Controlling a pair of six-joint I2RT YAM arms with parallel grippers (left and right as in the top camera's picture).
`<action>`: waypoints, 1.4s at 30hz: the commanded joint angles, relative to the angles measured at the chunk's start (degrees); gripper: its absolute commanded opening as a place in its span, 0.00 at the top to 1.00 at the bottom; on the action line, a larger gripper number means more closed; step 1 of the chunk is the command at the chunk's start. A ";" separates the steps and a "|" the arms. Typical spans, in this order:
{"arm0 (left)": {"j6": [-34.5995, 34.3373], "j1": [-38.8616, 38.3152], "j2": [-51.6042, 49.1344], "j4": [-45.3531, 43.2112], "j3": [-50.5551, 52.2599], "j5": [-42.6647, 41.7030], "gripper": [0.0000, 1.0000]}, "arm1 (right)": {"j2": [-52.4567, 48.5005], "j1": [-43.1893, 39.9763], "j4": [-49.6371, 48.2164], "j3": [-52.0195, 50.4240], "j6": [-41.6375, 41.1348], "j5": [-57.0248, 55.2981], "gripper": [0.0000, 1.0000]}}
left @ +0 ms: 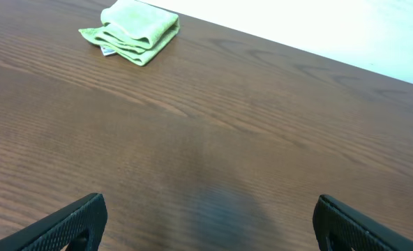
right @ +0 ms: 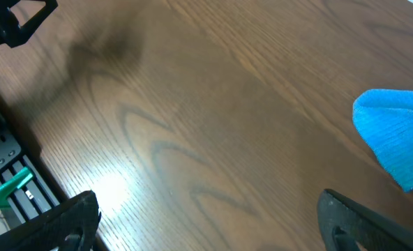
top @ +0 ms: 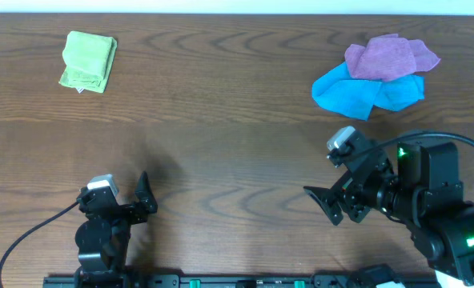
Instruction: Fold the cloth
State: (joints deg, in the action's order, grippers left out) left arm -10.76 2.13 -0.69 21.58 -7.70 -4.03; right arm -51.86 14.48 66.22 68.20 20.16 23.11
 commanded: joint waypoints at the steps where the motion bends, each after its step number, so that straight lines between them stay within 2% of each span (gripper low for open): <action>1: -0.85 -0.33 0.39 -0.24 1.36 0.61 0.04 | 0.11 0.50 0.04 0.07 0.24 0.02 0.01; 19: -0.85 -0.33 0.39 -0.24 1.36 0.61 0.05 | 0.11 0.50 0.04 0.07 0.26 0.02 0.01; 24: -0.85 -0.33 0.39 -0.24 1.36 0.59 0.05 | 0.35 0.37 -4.28 -1.57 3.61 -9.68 0.01; 29: -0.85 -0.33 0.39 -0.24 1.36 0.61 0.05 | 8.20 -3.74 -21.35 -15.41 5.42 -9.55 0.01; 34: -0.85 -0.33 0.39 -0.24 1.36 0.61 0.05 | 21.18 -6.25 -35.50 -32.17 5.40 -9.57 0.01; 42: -0.85 -0.33 0.39 -0.24 1.36 0.61 0.05 | 36.63 -9.70 -38.75 -46.80 5.35 -9.31 0.01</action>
State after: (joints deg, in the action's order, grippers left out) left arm -10.94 2.11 -0.64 20.95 -7.57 -4.03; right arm -18.96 6.33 27.90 24.18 24.95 13.67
